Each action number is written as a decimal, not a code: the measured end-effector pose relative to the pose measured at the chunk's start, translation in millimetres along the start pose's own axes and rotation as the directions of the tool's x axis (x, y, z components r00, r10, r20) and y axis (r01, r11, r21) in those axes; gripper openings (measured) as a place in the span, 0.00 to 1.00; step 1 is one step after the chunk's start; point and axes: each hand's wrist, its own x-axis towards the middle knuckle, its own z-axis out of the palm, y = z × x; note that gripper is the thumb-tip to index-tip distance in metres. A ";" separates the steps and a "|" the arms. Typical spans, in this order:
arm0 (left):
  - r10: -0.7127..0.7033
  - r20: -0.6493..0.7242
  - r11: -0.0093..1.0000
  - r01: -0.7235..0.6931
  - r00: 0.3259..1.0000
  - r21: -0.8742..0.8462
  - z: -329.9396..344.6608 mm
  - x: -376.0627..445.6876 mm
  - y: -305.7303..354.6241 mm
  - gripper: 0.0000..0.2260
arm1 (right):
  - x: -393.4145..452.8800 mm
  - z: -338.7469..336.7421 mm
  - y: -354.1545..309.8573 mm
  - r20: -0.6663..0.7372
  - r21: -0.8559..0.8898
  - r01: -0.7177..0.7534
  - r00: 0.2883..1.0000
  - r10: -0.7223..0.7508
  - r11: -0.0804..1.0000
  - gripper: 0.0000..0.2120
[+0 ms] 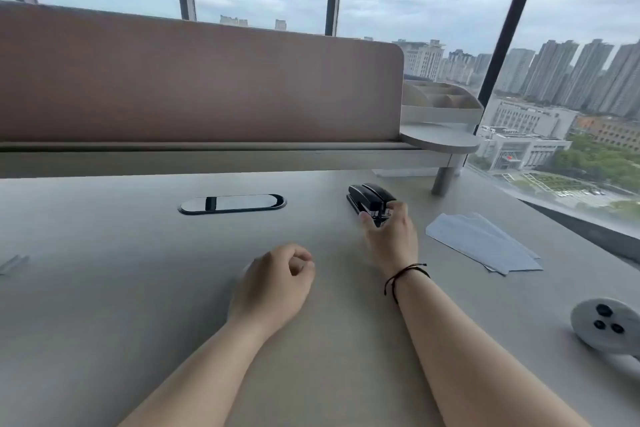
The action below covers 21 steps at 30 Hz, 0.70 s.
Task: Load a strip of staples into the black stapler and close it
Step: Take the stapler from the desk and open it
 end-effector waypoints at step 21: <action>-0.029 -0.037 0.991 0.024 0.999 -0.130 -0.1 0.1 -4.4 0.10 | -41.4 -3.8 -17.9 0.053 -0.123 0.107 0.993 -0.101 0.987 0.13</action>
